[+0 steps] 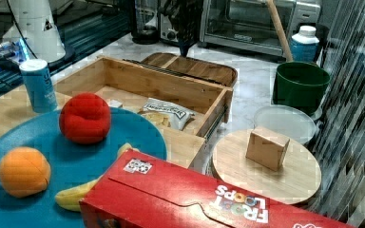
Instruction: Close the drawer.
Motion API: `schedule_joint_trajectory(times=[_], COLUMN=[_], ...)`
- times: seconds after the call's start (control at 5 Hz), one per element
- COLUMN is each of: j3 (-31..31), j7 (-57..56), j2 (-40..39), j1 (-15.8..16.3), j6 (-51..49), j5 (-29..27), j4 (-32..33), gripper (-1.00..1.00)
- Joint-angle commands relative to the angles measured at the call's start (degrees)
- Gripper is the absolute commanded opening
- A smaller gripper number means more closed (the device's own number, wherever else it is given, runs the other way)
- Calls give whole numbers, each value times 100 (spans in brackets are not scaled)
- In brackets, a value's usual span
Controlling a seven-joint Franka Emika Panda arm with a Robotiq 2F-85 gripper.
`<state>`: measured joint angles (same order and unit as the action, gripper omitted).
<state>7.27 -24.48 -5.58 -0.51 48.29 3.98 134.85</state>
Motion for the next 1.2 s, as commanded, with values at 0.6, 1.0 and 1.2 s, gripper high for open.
schedule_joint_trajectory(times=[0.6,1.0,1.2], j3=[-598,-1134,-1169], j7=[-2032,-2877,-3320], j2=[83,-95,-241], j1=[-703,-783,-1042], j6=[571,568,451], j5=[1049,901,871], j4=[193,-242,-498], gripper=[-100,-100,-100])
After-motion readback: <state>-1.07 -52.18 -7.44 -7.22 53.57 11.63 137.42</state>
